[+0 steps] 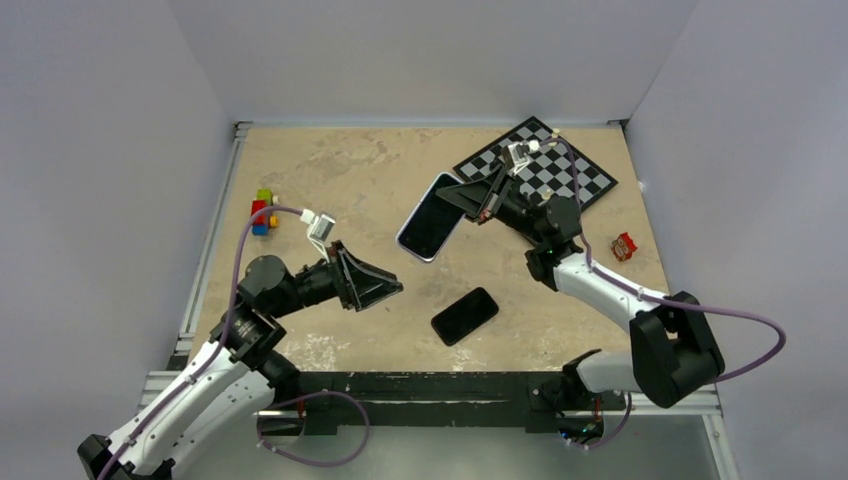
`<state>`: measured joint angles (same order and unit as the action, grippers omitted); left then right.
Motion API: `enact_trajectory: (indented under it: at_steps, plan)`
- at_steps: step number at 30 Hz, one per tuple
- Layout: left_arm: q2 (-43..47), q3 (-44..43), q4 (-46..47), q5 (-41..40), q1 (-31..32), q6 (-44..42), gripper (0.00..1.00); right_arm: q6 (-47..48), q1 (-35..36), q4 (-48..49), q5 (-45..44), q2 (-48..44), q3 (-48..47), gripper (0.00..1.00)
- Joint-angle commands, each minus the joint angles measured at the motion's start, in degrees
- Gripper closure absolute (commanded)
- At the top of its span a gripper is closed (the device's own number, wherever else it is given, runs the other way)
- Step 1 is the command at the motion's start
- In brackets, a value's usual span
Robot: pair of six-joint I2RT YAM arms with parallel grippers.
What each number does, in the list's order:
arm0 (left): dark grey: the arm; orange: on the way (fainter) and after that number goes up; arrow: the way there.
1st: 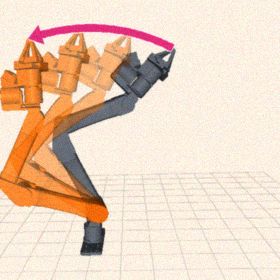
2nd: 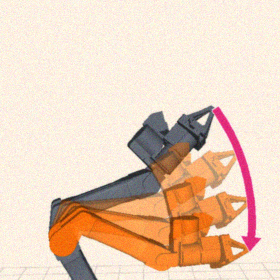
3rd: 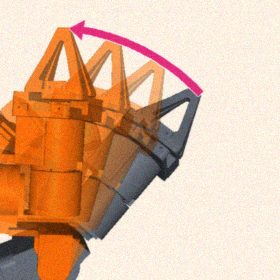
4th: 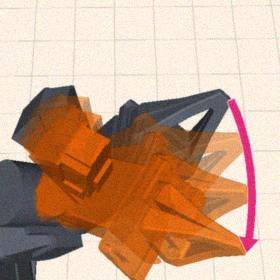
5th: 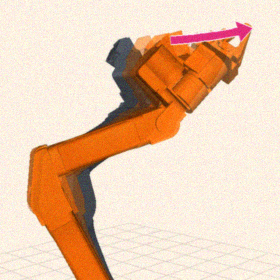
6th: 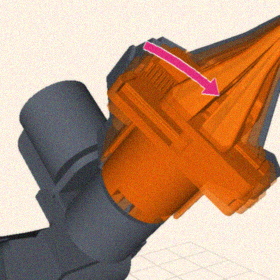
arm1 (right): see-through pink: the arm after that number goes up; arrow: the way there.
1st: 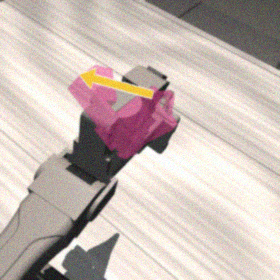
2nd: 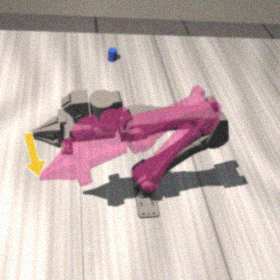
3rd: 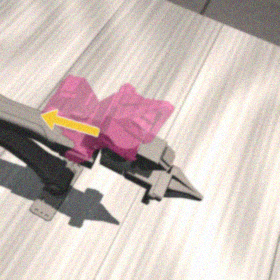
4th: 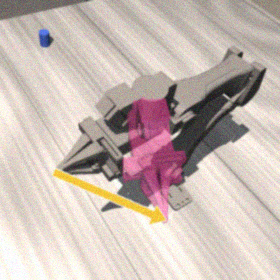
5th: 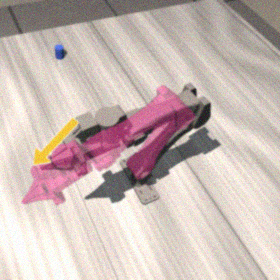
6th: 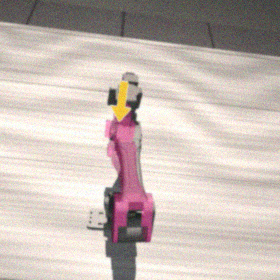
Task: Take the phone out of the phone case
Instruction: Remove the phone case from the phone.
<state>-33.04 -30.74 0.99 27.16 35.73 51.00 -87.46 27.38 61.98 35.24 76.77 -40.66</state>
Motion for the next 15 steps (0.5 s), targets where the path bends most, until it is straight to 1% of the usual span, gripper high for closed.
enact_trajectory:
  at_steps: [1, 5, 8, 15]
  plan:
    - [-0.33, -4.02, 3.78, 12.55, -0.14, -1.97, 0.45, 5.71, -0.96, -4.2, -1.14, -2.18, -3.6, 1.0]
    - [-0.81, -4.09, 8.87, 9.76, -0.06, 5.67, 0.44, 5.66, -0.95, -4.17, -1.9, -1.97, -3.15, 1.0]
    - [-2.5, -4.47, 12.39, 7.2, -0.1, 9.82, 0.45, 5.52, -0.93, -4.03, -2.18, -2.12, -3.02, 1.0]
    - [-5.6, -5.18, 15.26, 1.73, -0.12, 11.73, 0.44, 5.11, -0.94, -4.54, -2.05, -3.29, -3.15, 1.0]
